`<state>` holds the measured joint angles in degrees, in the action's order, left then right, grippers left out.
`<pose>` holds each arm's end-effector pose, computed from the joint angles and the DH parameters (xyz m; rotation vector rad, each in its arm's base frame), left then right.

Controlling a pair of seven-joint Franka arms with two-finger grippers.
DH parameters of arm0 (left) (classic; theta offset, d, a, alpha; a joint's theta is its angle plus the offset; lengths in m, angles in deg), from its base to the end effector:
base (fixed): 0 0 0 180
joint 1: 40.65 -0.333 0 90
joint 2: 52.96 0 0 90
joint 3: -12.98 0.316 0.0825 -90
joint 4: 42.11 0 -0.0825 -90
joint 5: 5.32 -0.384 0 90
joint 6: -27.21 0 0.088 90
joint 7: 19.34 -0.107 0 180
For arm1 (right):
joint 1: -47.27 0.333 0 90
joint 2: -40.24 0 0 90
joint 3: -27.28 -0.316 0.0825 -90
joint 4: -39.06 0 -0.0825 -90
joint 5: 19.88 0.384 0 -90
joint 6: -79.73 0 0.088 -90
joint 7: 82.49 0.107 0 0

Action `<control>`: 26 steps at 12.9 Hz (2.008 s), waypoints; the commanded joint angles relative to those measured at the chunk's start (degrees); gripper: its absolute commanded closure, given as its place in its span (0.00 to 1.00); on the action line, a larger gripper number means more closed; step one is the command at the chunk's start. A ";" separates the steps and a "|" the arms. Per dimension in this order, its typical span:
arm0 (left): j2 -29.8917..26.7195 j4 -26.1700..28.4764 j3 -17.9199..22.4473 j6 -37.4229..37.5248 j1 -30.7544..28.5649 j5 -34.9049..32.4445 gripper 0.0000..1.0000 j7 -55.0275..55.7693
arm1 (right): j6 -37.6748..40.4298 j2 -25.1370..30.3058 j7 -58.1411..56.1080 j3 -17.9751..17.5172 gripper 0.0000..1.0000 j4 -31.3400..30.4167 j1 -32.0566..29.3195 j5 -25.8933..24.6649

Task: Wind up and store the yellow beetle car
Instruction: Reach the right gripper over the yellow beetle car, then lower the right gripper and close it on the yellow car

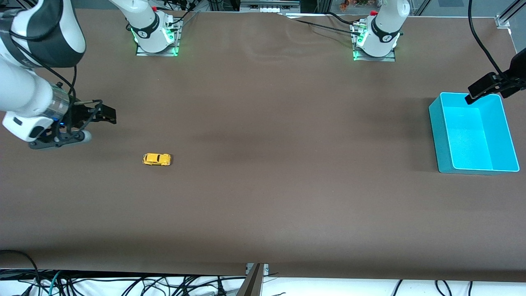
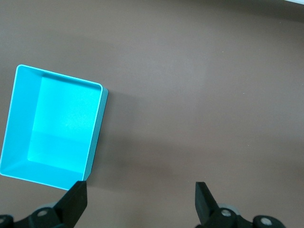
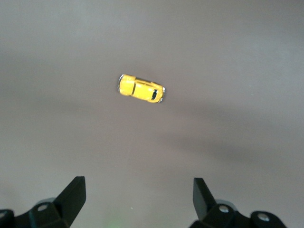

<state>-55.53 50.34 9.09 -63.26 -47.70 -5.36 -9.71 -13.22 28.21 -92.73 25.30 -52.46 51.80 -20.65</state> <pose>0.5404 0.0290 0.6295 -3.1189 -0.3496 -0.0163 0.6024 0.0657 0.4938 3.0943 0.4585 -0.2901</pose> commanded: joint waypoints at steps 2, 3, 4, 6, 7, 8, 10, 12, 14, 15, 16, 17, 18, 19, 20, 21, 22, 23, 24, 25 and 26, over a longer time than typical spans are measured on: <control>0.54 -1.66 -0.25 1.17 -0.50 0.39 0.00 -1.45 | -2.39 -6.15 -20.56 -0.04 0.00 0.55 -0.13 -0.98; 0.46 -1.84 -0.25 1.17 -0.50 0.39 0.00 -1.45 | -4.15 -7.13 -25.31 -0.04 0.00 -0.15 -0.13 -0.98; 0.54 -2.19 -0.25 1.26 -0.50 0.39 0.00 -1.45 | -6.52 -7.92 -30.49 -0.04 0.00 -0.94 -0.13 -0.98; 0.63 -2.19 -0.25 1.26 -0.50 0.39 0.00 -1.45 | -11.96 -9.33 -41.48 -0.04 0.00 -2.69 -0.13 -0.98; 0.63 -2.19 -0.25 1.26 -0.50 0.39 0.00 -1.45 | -14.95 -9.68 -46.06 -0.04 0.00 -4.36 -0.13 -0.90; 0.63 -2.19 -0.25 1.26 -0.50 0.39 0.00 -1.45 | -18.29 -9.69 -49.23 -0.04 0.00 -6.63 -0.05 -0.89; 0.63 -2.19 -0.25 1.26 -0.42 0.30 0.00 -1.45 | -27.15 -9.51 -55.73 -0.13 0.00 -12.43 0.13 -0.89; 0.63 -2.19 -0.25 1.26 -0.50 0.30 0.00 -1.45 | -36.82 -9.51 -61.02 -0.21 0.00 -18.67 0.13 -0.54; 0.63 -2.28 -0.25 1.26 -0.50 0.30 0.00 -1.45 | -45.79 -8.99 -62.71 -0.39 0.00 -25.08 0.30 -0.63; 0.63 -2.19 -0.25 1.26 -0.50 0.30 0.00 -1.45 | -49.74 -8.90 -63.23 -0.91 0.00 -27.90 0.31 -0.63; 0.63 -2.28 -0.25 1.26 -0.50 0.30 0.00 -1.45 | -54.05 -8.98 -64.89 -1.35 0.00 -30.28 0.22 -0.63; 0.63 -2.19 -0.25 1.26 -0.50 0.30 0.00 -1.45 | -58.35 -9.33 -66.74 -1.44 0.00 -32.30 0.30 -0.63; 0.63 -2.19 -0.25 1.26 -0.50 0.30 0.00 -1.45 | -61.79 -9.86 -67.71 -1.53 0.00 -33.71 0.31 -0.63; 0.63 -2.19 -0.25 1.26 -0.42 0.30 0.00 -1.45 | -64.35 -10.64 -68.59 -1.53 0.00 -34.60 0.31 -0.63; 0.63 -2.19 -0.25 1.26 -0.42 0.30 0.00 -1.45 | -65.85 -11.35 -69.47 -1.62 0.00 -34.95 0.31 -0.63; 0.63 -2.19 -0.25 1.26 -0.42 0.30 0.00 -1.45 | -67.09 -11.88 -70.44 -1.80 0.01 -35.31 0.31 -0.63; 0.63 -2.28 -0.25 1.26 -0.42 0.30 0.00 -1.45 | -68.58 -12.23 -71.67 -1.80 0.01 -35.92 0.22 -0.63; 0.63 -2.19 -0.25 1.17 -0.42 0.30 0.00 -1.45 | -69.46 -12.32 -72.37 -1.80 0.01 -36.36 0.22 -0.63; 0.63 -2.19 -0.25 1.26 -0.42 0.30 0.00 -1.45 | -69.73 -12.32 -72.55 -1.80 0.03 -36.63 0.22 -0.63; 0.63 -2.19 -0.25 1.26 -0.50 0.30 0.00 -1.45 | -69.82 -12.41 -72.64 -1.80 0.11 -36.63 0.22 -0.63; 0.63 -2.19 -0.25 1.26 -0.42 0.30 0.00 -1.45 | -69.91 -12.41 -72.64 -1.80 0.21 -36.54 0.22 -0.63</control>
<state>-55.53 49.84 9.09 -63.26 -47.72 -5.36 -9.71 -81.66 15.14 -164.52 23.74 -87.83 52.16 -20.87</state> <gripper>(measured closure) 0.000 0.035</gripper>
